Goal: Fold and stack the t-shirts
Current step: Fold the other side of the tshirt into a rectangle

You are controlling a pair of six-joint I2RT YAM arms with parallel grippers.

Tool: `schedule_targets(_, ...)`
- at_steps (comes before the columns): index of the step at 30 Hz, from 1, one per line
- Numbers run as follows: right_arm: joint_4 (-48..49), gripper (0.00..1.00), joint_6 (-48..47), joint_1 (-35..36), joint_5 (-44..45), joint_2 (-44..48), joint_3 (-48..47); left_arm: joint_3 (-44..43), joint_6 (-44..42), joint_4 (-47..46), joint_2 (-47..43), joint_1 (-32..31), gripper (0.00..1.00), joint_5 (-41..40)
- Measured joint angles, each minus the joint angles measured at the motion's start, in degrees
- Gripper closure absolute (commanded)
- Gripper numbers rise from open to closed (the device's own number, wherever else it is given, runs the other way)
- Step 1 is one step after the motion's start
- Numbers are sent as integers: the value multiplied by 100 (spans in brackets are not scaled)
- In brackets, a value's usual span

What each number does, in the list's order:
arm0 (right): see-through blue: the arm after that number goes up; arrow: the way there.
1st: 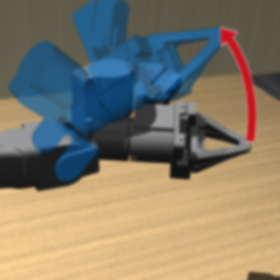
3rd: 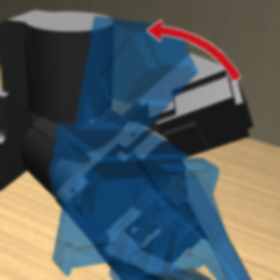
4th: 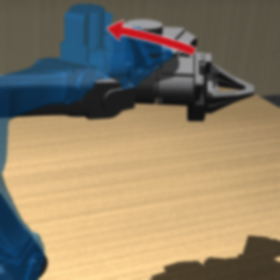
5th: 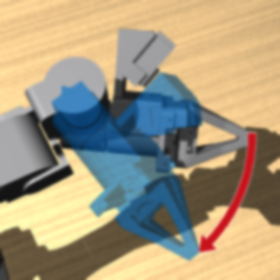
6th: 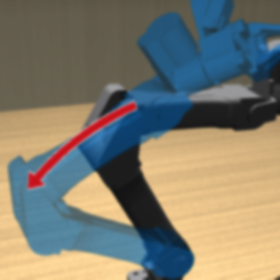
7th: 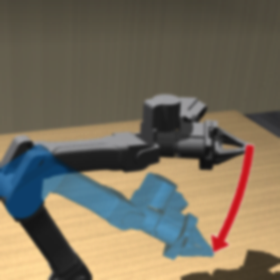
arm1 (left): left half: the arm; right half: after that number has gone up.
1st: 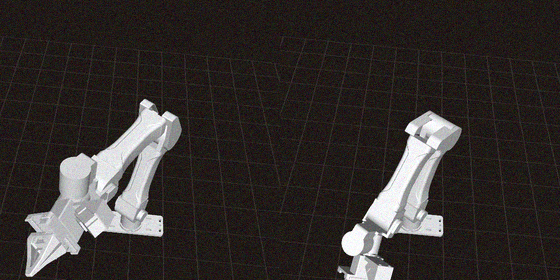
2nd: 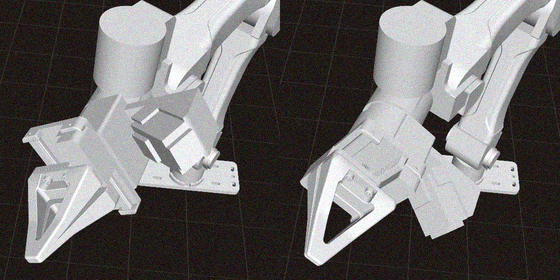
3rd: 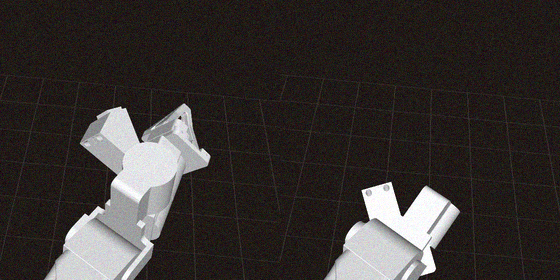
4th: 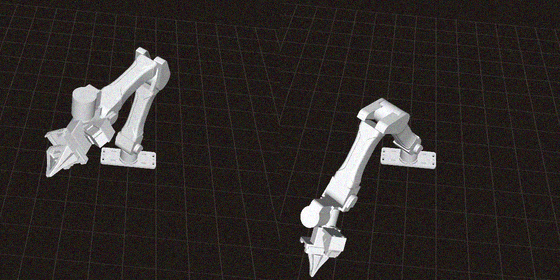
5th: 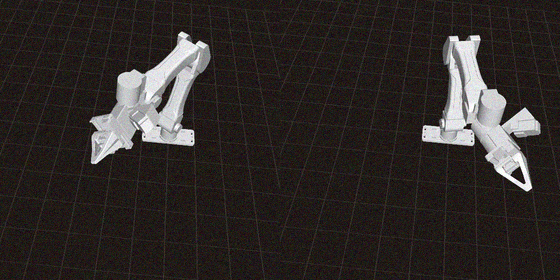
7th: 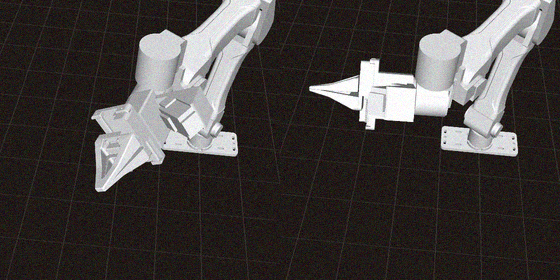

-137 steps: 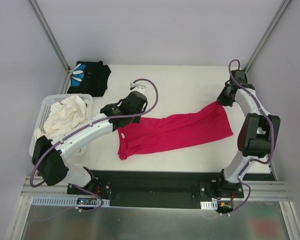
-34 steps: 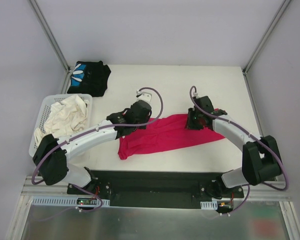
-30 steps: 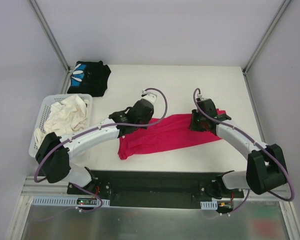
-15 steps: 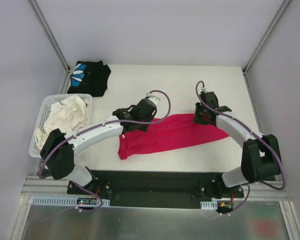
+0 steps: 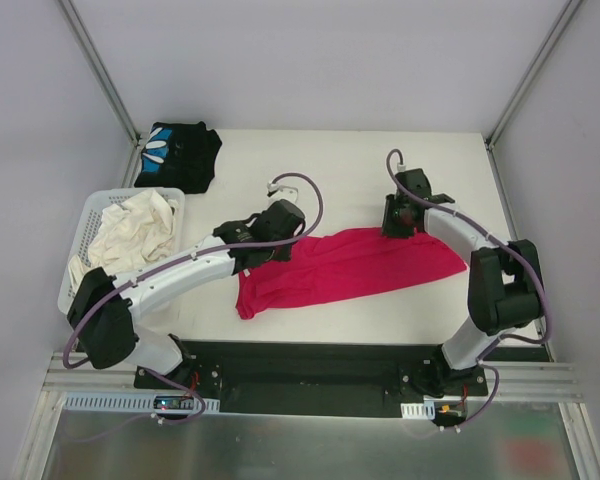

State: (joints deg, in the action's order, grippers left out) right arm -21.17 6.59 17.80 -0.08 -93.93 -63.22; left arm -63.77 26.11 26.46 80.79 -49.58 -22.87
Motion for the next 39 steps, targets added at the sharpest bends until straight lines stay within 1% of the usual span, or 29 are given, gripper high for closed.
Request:
schedule_targets(4, 37, 73, 20, -291, -55, -214, -48, -7, 140, 2, 136, 0, 70, 7)
schedule_targets(8, 133, 73, 20, -262, -131, -549, -302, -151, 111, 17, 348, 0, 70, -116)
schedule_targets(11, 254, 73, 20, -245, -146, -769, -450, -446, -136, -9, 638, 26, 71, -109)
schedule_targets(16, 297, 73, 11, -247, -15, -826, -457, -1021, -656, -92, 1318, 232, 71, 551)
schedule_targets(19, 411, 73, 15, -262, 192, -651, -245, -1152, -839, -66, 1674, 345, 71, 857)
schedule_targets(25, 542, 73, 70, -295, 509, 20, 507, -1126, -955, 87, 2135, 420, 72, 1506)
schedule_targets(32, 601, 74, 42, -326, 817, 101, 542, -848, -962, 136, 2199, 417, 72, 2199)
schedule_targets(39, 595, 74, 44, -699, 820, 127, 535, -612, -890, 199, 2199, 415, 73, 2422)
